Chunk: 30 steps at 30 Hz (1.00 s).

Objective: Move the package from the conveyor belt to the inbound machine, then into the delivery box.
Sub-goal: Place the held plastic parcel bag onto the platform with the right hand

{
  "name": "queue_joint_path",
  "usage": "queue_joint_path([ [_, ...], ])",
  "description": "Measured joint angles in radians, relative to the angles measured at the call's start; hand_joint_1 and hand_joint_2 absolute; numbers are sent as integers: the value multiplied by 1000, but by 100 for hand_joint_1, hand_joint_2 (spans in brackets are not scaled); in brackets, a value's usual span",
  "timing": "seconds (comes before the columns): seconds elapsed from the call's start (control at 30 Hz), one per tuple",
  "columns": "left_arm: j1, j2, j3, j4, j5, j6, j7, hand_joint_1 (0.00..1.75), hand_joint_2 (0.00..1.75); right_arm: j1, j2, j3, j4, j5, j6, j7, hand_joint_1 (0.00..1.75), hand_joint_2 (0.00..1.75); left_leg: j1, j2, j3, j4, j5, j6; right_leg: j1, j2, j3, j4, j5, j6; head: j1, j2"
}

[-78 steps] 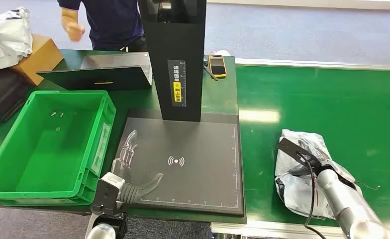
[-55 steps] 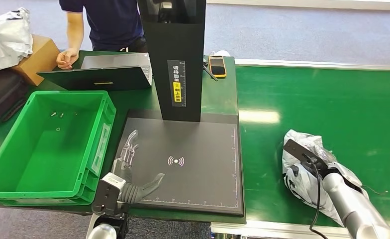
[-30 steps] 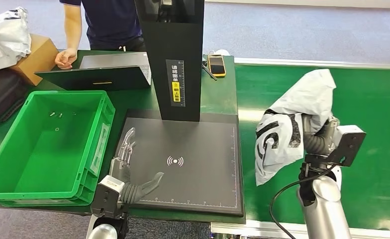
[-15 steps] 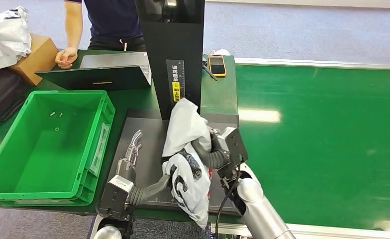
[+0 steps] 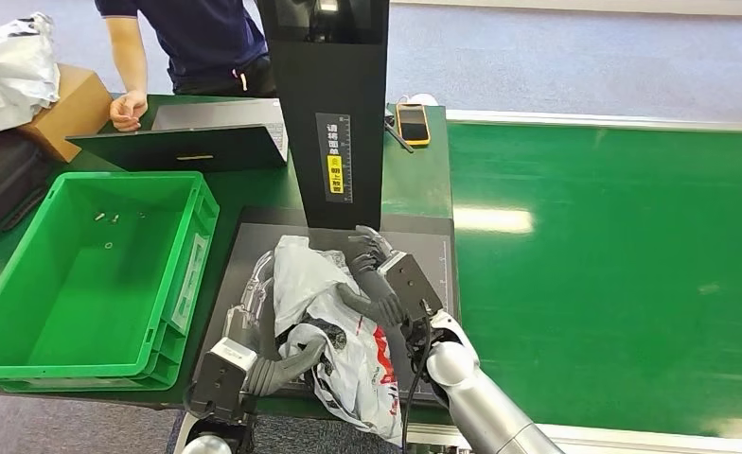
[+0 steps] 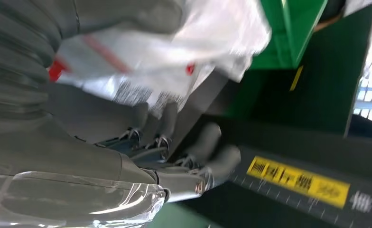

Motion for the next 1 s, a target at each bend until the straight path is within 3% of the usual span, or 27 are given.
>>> queue_joint_path([
  [0.27,2,6,-7,-2,2,-4,4,0,175,59,-59,-69,-90,10,-62,-6,0,175,0,0,0,0,0,0,0,0,0,0,0,0,0,0],
  [0.53,7,17,-8,-11,4,13,8,0,175,162,-91,-221,-268,-49,-64,-60,0,175,0,0,0,0,0,0,0,0,0,0,0,0,0,0],
  [0.83,16,21,6,-42,-28,30,-11,0,175,400,-100,-465,-556,-83,12,-108,0,175,0,-1,-1,0,-2,0,0,-1,0,-1,0,0,0,0],
  [1.0,43,22,46,-113,-89,142,-70,0,175,510,-77,-562,-660,-47,58,-111,0,175,0,-1,0,0,-2,-1,0,0,0,-1,-1,0,0,0],
])
